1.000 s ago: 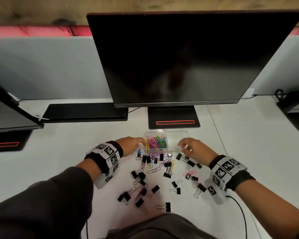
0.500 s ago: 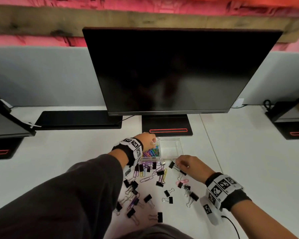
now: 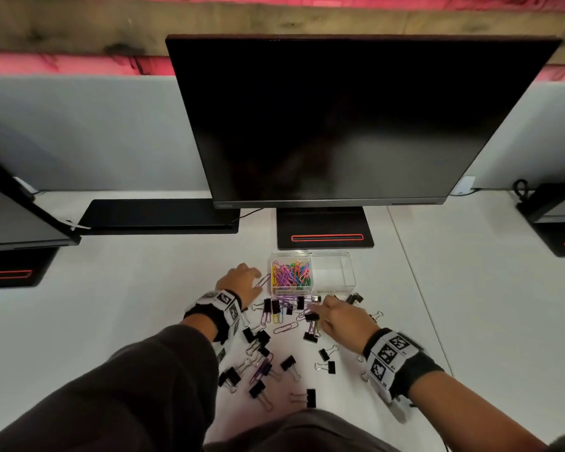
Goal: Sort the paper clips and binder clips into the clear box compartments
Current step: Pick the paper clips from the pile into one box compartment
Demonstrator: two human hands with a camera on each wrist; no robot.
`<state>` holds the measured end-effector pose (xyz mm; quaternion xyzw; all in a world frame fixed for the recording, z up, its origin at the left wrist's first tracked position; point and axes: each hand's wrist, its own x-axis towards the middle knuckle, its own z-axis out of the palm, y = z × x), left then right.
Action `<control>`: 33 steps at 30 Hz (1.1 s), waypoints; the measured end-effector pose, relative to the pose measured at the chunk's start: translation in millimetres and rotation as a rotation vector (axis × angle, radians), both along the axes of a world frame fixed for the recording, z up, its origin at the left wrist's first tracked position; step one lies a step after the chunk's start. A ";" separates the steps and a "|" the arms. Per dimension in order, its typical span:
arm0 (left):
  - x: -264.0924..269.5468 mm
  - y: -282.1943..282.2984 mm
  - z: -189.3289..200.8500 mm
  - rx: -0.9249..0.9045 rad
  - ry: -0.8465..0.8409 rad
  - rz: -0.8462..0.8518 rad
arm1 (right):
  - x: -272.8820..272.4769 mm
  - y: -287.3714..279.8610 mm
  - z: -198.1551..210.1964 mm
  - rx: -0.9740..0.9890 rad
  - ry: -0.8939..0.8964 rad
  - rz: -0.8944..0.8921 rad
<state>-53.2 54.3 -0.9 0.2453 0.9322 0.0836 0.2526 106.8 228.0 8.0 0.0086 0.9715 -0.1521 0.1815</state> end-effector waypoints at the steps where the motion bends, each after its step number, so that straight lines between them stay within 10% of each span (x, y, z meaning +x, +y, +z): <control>1: 5.0 -0.9 -4.3 0.005 0.006 0.002 | 1.2 -3.1 -1.7 0.017 -0.012 0.015; 16: 8.1 2.7 -19.7 0.121 -0.046 0.087 | -8.9 -11.3 -15.0 0.110 0.054 0.166; 33: 15.8 -9.9 -25.1 0.150 -0.042 0.105 | -35.0 -33.6 -23.4 0.142 -0.001 -0.169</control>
